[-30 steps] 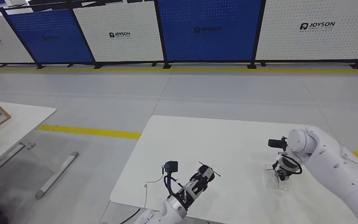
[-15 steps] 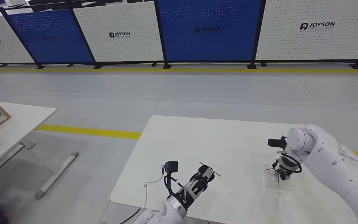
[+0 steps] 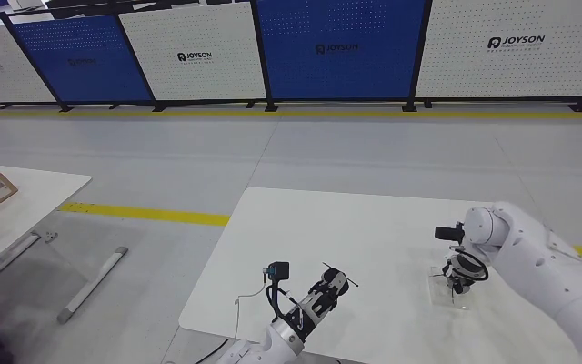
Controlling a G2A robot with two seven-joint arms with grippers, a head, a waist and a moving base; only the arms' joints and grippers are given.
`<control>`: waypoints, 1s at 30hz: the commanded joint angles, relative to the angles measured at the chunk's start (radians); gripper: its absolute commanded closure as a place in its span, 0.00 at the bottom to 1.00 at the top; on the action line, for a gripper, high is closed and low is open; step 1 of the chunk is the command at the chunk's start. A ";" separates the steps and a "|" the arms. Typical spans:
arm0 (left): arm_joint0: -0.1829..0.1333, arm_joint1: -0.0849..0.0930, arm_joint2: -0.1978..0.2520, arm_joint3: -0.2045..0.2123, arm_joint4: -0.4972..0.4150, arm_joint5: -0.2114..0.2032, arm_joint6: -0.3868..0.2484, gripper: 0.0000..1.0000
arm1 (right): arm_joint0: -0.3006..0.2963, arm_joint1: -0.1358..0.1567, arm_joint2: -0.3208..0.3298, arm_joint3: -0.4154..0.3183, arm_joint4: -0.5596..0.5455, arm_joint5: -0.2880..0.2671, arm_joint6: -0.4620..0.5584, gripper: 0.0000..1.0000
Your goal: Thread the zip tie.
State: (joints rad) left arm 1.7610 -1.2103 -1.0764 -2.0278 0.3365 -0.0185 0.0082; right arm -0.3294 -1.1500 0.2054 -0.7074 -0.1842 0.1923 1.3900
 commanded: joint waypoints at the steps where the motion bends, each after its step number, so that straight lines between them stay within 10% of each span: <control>1: 0.000 0.000 0.000 0.000 0.000 0.000 0.000 1.00 | 0.003 -0.003 -0.006 0.006 0.006 -0.002 0.000 0.92; 20: 0.000 0.000 0.000 0.000 0.000 0.000 0.000 1.00 | 0.019 -0.013 -0.025 0.030 0.027 -0.033 -0.001 1.00; 30: 0.000 0.000 0.000 0.000 0.000 0.000 0.000 1.00 | -0.032 0.078 0.056 -0.126 0.000 0.004 -0.090 1.00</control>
State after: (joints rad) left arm 1.7610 -1.2103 -1.0764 -2.0278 0.3365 -0.0185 0.0082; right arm -0.3551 -1.0837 0.2533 -0.8102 -0.1801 0.1887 1.3054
